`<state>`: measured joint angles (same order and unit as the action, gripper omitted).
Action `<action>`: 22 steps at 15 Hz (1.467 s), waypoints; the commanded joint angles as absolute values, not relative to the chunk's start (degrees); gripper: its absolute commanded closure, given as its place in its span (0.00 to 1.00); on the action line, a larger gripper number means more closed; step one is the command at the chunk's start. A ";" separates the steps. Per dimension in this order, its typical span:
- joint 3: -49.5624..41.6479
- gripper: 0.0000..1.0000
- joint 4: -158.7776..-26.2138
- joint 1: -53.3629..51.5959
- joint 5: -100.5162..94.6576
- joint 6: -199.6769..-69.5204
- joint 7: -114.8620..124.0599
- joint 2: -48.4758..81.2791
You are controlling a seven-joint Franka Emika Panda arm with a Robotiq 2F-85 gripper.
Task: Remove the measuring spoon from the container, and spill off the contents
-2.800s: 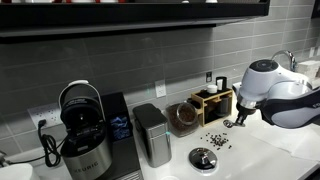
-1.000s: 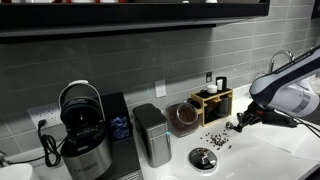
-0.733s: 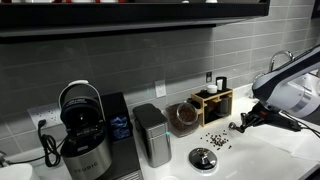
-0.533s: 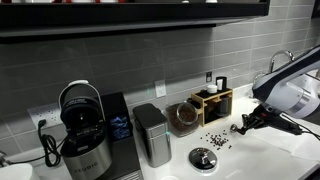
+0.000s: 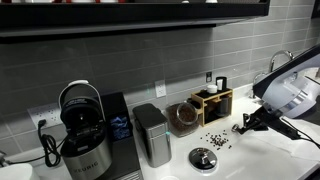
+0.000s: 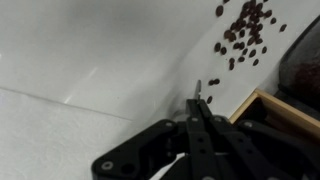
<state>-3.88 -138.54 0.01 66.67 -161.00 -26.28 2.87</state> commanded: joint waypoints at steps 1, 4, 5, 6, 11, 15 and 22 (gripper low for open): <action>-3.85 0.99 -136.61 0.37 73.60 -160.37 -25.72 6.32; -3.87 0.99 -135.64 0.23 77.73 -161.70 -22.43 8.63; -3.87 0.99 -135.25 0.25 78.89 -161.67 -21.62 9.22; -3.87 0.99 -134.93 0.28 79.80 -161.77 -20.74 9.82; -3.91 0.99 -133.71 0.36 81.78 -162.08 -17.68 11.75; -4.04 0.99 -133.52 0.22 80.00 -162.42 -13.23 12.57; -4.67 0.71 -134.64 0.09 73.48 -162.09 -4.32 12.75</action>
<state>-3.96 -133.82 0.39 77.23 -161.24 -8.74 10.45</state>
